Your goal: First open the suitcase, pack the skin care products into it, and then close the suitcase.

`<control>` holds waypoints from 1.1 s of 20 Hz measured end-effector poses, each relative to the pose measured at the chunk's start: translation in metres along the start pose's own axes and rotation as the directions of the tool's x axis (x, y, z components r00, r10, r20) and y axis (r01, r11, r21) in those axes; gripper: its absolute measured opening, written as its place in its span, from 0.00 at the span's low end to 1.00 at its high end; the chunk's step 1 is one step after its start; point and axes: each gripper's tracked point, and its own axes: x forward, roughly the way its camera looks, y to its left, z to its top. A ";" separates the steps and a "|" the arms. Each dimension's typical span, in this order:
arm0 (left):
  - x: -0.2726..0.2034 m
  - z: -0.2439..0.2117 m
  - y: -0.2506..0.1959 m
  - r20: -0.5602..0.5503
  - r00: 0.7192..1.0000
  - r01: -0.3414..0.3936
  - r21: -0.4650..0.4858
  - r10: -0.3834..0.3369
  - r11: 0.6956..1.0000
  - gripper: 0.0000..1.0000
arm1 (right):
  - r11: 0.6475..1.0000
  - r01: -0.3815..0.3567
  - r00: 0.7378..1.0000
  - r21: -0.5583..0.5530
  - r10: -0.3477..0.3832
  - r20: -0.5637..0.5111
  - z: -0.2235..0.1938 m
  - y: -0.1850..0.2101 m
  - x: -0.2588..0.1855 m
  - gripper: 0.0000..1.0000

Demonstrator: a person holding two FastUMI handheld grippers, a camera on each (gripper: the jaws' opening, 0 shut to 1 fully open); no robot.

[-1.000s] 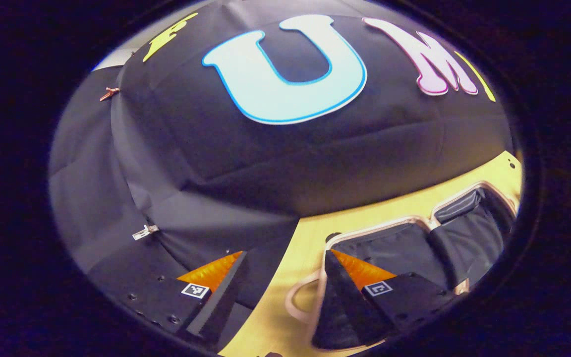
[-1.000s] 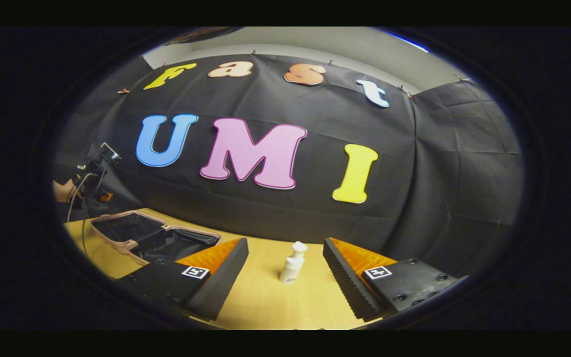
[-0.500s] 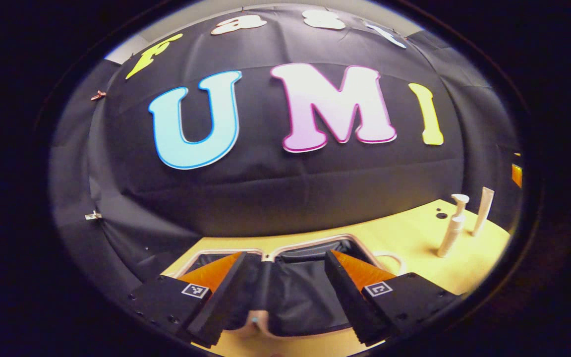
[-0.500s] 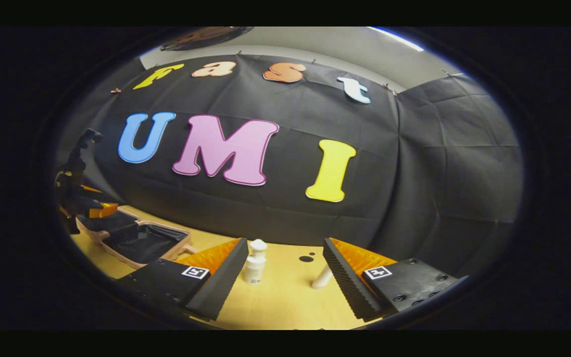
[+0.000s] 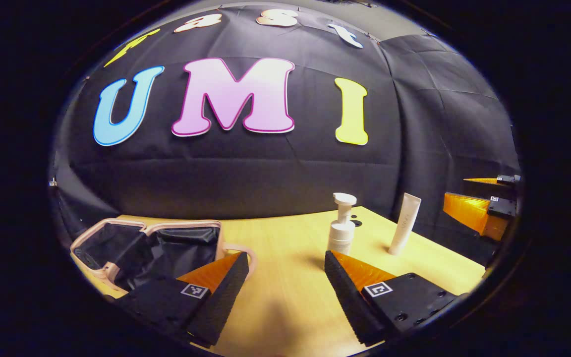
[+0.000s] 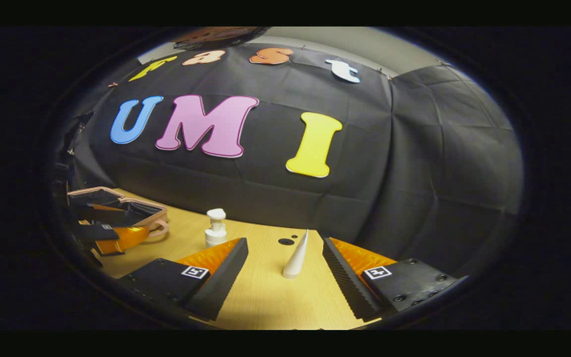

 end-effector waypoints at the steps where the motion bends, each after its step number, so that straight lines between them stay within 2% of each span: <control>1: 0.010 -0.006 -0.018 -0.008 0.999 0.046 -0.028 -0.046 0.999 0.99 | 1.000 -0.003 1.000 0.015 0.003 -0.013 -0.008 -0.005 0.004 0.97; 4: 0.045 -0.027 -0.040 -0.039 0.996 0.082 -0.048 -0.084 0.995 0.98 | 0.999 0.019 0.999 0.041 -0.017 -0.048 -0.029 -0.023 0.019 0.97; 7: 0.075 -0.035 -0.056 -0.050 0.993 0.102 -0.011 -0.102 0.995 0.98 | 0.996 0.036 0.995 0.076 -0.028 -0.098 -0.049 -0.031 0.032 0.95; 9: 0.099 -0.038 -0.066 -0.057 0.991 0.121 0.016 -0.119 0.993 0.97 | 0.996 0.036 0.993 0.079 -0.027 -0.113 -0.057 -0.032 0.038 0.98; 14: 0.154 -0.042 -0.079 -0.065 0.992 0.115 0.038 -0.112 0.993 0.97 | 0.997 0.022 0.989 0.071 -0.011 -0.145 -0.073 -0.027 0.050 0.98; 19: 0.184 -0.037 -0.079 -0.078 0.990 0.120 0.028 -0.118 0.992 0.95 | 0.996 0.041 0.980 0.078 -0.025 -0.196 -0.093 -0.025 0.067 0.97; 20: 0.187 -0.037 -0.077 -0.079 0.990 0.116 0.035 -0.113 0.993 0.77 | 0.996 0.038 0.976 0.080 -0.019 -0.219 -0.099 -0.021 0.070 0.98; 21: 0.185 -0.038 -0.077 -0.085 0.989 0.128 0.035 -0.125 0.991 0.74 | 0.996 0.036 0.972 0.080 -0.016 -0.235 -0.104 -0.017 0.073 0.97; 22: 0.189 -0.038 -0.079 -0.084 0.988 0.133 0.034 -0.130 0.991 0.66 | 0.996 0.032 0.969 0.079 -0.011 -0.247 -0.108 -0.013 0.076 0.97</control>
